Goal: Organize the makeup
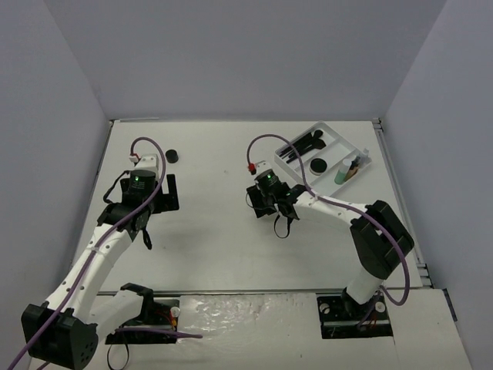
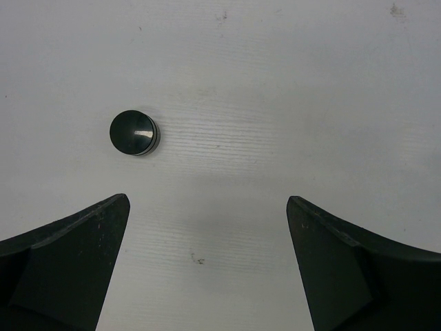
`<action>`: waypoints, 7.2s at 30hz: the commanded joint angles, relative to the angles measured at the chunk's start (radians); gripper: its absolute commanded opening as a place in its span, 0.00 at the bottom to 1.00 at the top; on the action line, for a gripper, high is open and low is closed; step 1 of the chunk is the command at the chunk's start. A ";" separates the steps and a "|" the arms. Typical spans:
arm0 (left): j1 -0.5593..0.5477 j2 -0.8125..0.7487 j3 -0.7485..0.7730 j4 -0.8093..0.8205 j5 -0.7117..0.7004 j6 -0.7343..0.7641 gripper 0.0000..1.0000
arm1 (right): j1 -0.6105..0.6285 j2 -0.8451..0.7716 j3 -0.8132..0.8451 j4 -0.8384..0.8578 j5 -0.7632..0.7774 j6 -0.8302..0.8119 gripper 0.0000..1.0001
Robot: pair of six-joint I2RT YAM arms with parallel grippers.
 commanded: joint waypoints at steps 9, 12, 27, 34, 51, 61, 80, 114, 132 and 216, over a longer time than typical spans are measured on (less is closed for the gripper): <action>0.002 0.010 0.031 0.056 0.012 0.018 0.97 | -0.373 -0.013 0.254 0.036 0.107 0.162 0.00; 0.002 0.009 0.032 0.055 0.010 0.018 0.97 | -0.422 0.041 0.293 0.036 0.092 0.187 0.00; 0.002 0.004 0.032 0.054 0.003 0.024 0.97 | -0.504 0.186 0.302 0.046 0.077 0.247 0.00; 0.002 0.006 0.033 0.054 0.003 0.026 0.97 | -0.524 0.223 0.299 0.049 0.078 0.249 0.00; 0.002 0.014 0.032 0.053 0.004 0.027 0.97 | -0.565 0.346 0.432 0.048 0.272 0.338 0.01; 0.002 0.024 0.034 0.052 0.004 0.029 0.97 | -0.567 0.367 0.517 0.037 0.256 0.346 0.47; 0.015 0.094 0.054 -0.014 -0.053 -0.053 0.97 | -0.499 0.131 0.542 0.010 0.179 0.238 0.97; 0.348 0.702 0.254 0.063 0.146 -0.209 0.33 | -0.447 -0.595 0.052 0.010 -0.332 0.147 1.00; -0.398 0.936 0.694 -0.019 0.123 -0.104 0.05 | -0.445 -0.600 0.007 -0.062 -0.309 0.115 1.00; 0.120 0.099 0.065 0.011 -0.027 -0.022 0.97 | -0.012 0.107 0.241 -0.047 0.119 0.095 0.00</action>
